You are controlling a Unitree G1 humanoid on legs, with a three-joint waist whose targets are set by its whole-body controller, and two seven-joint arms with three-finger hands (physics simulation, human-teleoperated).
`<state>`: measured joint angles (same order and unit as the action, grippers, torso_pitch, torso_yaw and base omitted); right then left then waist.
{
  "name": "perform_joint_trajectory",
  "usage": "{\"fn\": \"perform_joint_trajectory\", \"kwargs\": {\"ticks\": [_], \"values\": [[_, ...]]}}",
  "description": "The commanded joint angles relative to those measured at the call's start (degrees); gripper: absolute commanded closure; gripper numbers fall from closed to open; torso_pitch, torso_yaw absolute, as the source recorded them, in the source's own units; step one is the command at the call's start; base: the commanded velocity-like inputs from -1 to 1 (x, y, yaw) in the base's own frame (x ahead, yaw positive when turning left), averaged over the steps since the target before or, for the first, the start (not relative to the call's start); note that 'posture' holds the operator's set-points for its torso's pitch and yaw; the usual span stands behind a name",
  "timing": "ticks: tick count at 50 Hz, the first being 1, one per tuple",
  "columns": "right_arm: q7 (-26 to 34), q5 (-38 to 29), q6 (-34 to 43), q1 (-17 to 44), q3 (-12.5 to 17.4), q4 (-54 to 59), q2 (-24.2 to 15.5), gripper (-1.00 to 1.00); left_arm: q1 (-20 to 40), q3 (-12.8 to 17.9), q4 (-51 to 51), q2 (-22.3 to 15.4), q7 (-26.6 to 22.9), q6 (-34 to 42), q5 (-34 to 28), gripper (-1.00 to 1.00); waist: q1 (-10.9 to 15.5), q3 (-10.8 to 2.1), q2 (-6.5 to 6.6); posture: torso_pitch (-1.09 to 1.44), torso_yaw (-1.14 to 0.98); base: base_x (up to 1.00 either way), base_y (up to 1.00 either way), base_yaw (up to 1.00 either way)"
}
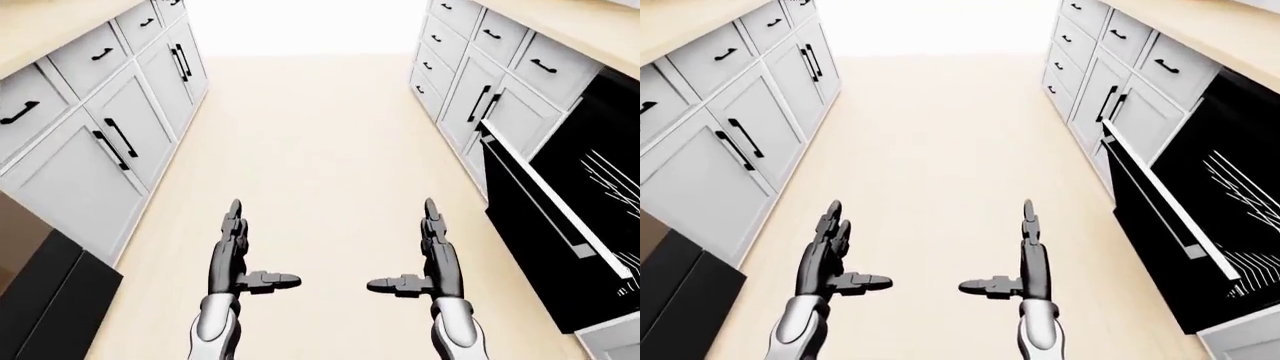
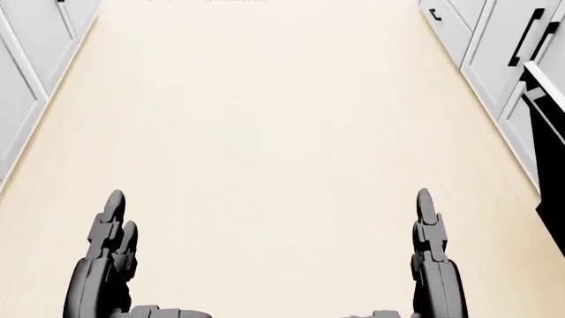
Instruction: Close the dishwasher door
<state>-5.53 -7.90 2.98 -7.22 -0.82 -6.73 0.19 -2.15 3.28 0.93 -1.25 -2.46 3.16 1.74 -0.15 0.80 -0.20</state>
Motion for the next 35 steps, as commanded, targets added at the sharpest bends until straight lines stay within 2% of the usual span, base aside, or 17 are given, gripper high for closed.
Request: {"fn": "perform_joint_trajectory", "kwargs": {"ticks": [1,4,5,6,8,11,12,15,16,18,19,20,21,23,27,32,35], "values": [[-0.1,-0.2,-1.8,0.7,0.1,-2.5,-0.1,-1.0,0.8,0.0,2.5,-0.1,0.0,-1.8,0.1,-1.0,0.0,-0.96,0.14,0.0,0.0,0.0,0.0,0.0],[0.0,0.0,-1.6,0.7,0.2,-2.7,-0.1,-1.0,0.7,0.0,2.6,-0.1,0.0,-1.7,0.1,-1.0,0.2,-1.08,0.2,0.0,0.0,0.0,0.0,0.0],[0.1,0.1,-1.6,0.7,0.2,-2.7,-0.1,-1.0,0.8,0.0,2.7,-0.1,0.0,-1.7,0.1,-1.0,0.2,-1.91,0.5,0.0,0.0,0.0,-0.05,0.0],[0.2,0.2,-1.7,0.7,0.2,-2.7,-0.1,-1.0,0.8,0.0,2.6,-0.1,0.0,-1.7,0.1,-1.0,0.4,-0.9,0.57,0.0,0.0,0.0,-0.1,0.0],[0.2,0.3,-1.7,0.7,0.2,-2.6,0.0,-1.0,0.8,0.0,2.7,-0.1,0.0,-1.6,0.1,-1.0,0.6,-0.27,1.01,0.0,0.0,0.0,-0.18,0.0],[0.2,0.3,-1.8,1.0,0.2,-2.3,0.0,-1.0,0.8,-0.1,2.6,-0.1,-0.1,-1.7,0.1,-1.0,0.7,-0.39,1.95,0.0,0.0,0.0,-0.25,0.0],[0.2,0.2,-1.8,1.0,0.1,-2.1,0.0,-1.0,0.8,-0.1,2.5,-0.1,-0.1,-1.7,0.1,-1.0,0.7,-0.43,1.74,0.0,0.0,0.0,-0.26,0.0],[0.1,-0.1,-1.8,1.2,0.0,-1.9,0.0,-1.0,0.9,-0.1,2.2,-0.1,-0.1,-1.9,0.1,-1.0,0.8,0.08,0.05,0.0,0.0,0.0,-0.25,0.0],[0.1,-0.1,-1.8,1.2,-0.1,-1.9,0.0,-1.0,1.0,-0.1,2.1,-0.1,-0.1,-1.9,0.0,-1.0,0.9,0.18,-1.06,0.0,0.0,0.0,-0.26,0.0],[0.1,0.0,-1.7,1.1,-0.1,-2.1,0.0,-1.0,1.1,-0.1,1.9,-0.1,-0.1,-2.0,0.0,-1.0,0.5,-0.36,-4.38,0.0,0.0,0.0,-0.25,0.0],[0.1,-0.1,-1.8,1.1,-0.1,-2.0,0.0,-1.0,1.1,-0.1,1.8,-0.1,-0.1,-2.0,0.0,-1.0,0.1,-0.07,-1.85,0.0,0.0,0.0,-0.23,0.0],[0.1,-0.1,-1.7,1.1,-0.2,-2.0,0.0,-1.0,1.2,-0.1,1.8,-0.1,-0.1,-2.0,0.0,-1.0,0.5,-0.07,-2.72,0.0,0.0,0.0,-0.19,0.0],[0.1,-0.1,-1.7,1.2,-0.1,-1.9,0.0,-1.0,1.2,-0.1,1.7,-0.1,0.0,-2.0,-0.1,-1.0,0.0,-0.04,-2.68,0.0,0.0,0.0,-0.19,0.0],[0.1,-0.1,-1.7,1.2,-0.1,-2.1,-0.1,-1.0,1.2,-0.1,1.7,-0.1,-0.1,-2.0,0.0,-1.0,0.2,-0.13,-1.99,0.0,0.0,0.0,-0.18,0.0],[0.2,-0.1,-1.6,0.9,0.0,-2.5,-0.1,-1.0,1.1,0.1,2.2,-0.2,-0.1,-1.8,0.2,-1.0,0.5,0.56,-0.66,0.0,0.0,0.0,-0.15,0.0],[0.2,-0.1,-1.7,0.8,0.0,-2.6,-0.1,-1.0,1.0,0.2,2.4,-0.2,-0.1,-1.7,0.3,-1.0,0.8,0.51,1.02,0.0,0.0,0.0,-0.14,0.0],[0.3,-0.1,-1.6,0.4,-0.1,-3.1,0.0,-1.0,0.9,0.2,2.5,-0.2,-0.1,-1.7,0.2,-1.0,0.8,0.53,2.84,0.0,0.0,0.0,-0.14,0.0]]}}
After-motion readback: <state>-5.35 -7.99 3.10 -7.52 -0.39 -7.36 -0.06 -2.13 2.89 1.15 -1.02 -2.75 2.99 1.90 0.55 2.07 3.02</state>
